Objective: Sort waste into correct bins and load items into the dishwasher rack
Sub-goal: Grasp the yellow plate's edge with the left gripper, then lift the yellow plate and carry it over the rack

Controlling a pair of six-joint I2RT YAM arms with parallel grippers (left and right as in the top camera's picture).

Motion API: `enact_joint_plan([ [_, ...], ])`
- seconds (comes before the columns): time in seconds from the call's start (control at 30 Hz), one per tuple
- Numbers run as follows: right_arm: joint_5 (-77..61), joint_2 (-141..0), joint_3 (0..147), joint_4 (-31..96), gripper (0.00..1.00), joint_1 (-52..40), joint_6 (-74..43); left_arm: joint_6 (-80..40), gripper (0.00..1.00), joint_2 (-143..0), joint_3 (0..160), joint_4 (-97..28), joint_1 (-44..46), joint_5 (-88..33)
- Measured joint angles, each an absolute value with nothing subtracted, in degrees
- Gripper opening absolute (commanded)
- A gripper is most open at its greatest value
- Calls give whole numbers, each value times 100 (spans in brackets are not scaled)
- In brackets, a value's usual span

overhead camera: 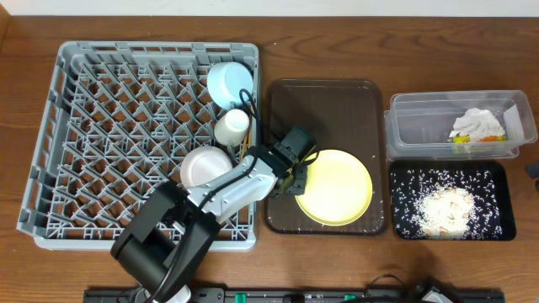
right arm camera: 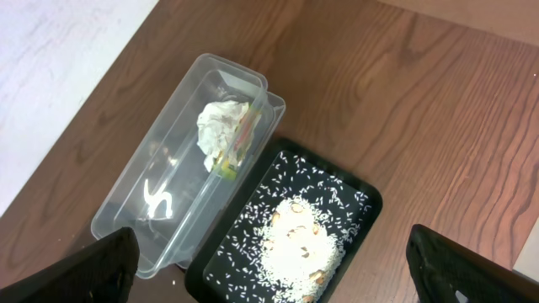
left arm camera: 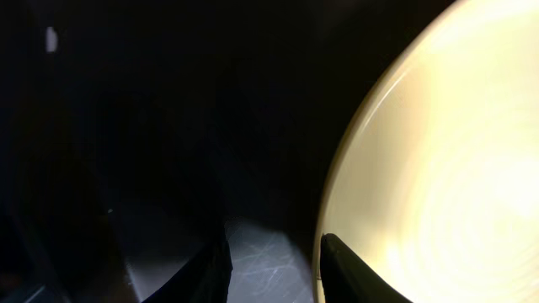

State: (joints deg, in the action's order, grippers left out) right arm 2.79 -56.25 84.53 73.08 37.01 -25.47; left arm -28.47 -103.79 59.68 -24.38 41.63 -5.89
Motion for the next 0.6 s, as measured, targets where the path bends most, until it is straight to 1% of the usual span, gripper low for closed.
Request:
enact_joint_plan([
  [0.1,276,-5625,8453,7308,99,3701,-2547,-2858,22,-10383,5968,-2375,4244,-578],
  [0.13,276,-5625,8453,7308,99,3701,-2547,-2877,19,-10383,5968,-2351,4287,-569],
  [0.17,279,-5625,8453,7308,99,3701,-2547,-2858,19,-10383,5968,-2338,4335,-563],
  [0.23,276,-5625,8453,7308,99,3701,-2547,-2853,14,-10383,5968,-2314,4442,-558],
  [0.27,279,-5625,8453,7308,99,3701,-2547,-2849,11,-10383,5968,-2303,4495,-556],
  [0.3,276,-5625,8453,7308,99,3701,-2547,-2851,6,-10383,5968,-2287,4543,-558],
  [0.5,276,-5625,8453,7308,99,3701,-2547,-2849,6,-10383,5968,-2209,4705,-366],
  [0.6,279,-5625,8453,7308,99,3701,-2547,-2836,6,-10335,5992,-2394,4694,-91],
])
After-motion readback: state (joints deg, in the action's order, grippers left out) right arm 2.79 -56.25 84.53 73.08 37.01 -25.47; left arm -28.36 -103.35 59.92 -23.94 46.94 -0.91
